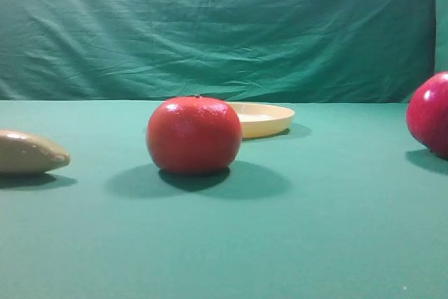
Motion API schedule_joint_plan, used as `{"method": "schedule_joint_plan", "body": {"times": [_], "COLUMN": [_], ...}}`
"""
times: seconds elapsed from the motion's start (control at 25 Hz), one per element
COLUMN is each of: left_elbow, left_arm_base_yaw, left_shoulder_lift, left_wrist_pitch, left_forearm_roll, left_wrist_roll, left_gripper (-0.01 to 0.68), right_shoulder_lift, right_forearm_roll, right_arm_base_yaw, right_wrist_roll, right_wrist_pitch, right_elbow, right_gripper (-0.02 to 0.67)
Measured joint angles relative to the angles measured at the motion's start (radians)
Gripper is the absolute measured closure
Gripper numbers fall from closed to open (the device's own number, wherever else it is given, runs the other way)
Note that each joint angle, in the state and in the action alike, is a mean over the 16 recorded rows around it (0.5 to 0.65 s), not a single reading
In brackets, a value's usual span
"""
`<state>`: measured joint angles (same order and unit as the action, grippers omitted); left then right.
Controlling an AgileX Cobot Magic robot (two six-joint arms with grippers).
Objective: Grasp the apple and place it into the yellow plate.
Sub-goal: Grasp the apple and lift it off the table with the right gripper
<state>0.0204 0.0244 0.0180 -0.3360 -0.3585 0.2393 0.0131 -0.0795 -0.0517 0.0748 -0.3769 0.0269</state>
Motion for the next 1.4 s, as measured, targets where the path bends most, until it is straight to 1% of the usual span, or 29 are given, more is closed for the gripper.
{"method": "schedule_joint_plan", "body": {"times": [1.08, 1.4], "left_elbow": [0.000, 0.000], "left_arm_base_yaw": [0.000, 0.000], "left_shoulder_lift": [0.000, 0.000], "left_wrist_pitch": [0.000, 0.000], "left_forearm_roll": [0.000, 0.000], "left_wrist_roll": [0.000, 0.000], "left_gripper": [0.516, 0.516], "right_shoulder_lift": [0.000, 0.000], "right_forearm_roll": [-0.001, -0.078], "right_arm_base_yaw": [0.000, 0.000], "right_wrist_roll": [0.000, 0.000], "right_wrist_pitch": [0.000, 0.064], "right_elbow": [0.000, -0.001], "right_gripper": [0.649, 0.649]}}
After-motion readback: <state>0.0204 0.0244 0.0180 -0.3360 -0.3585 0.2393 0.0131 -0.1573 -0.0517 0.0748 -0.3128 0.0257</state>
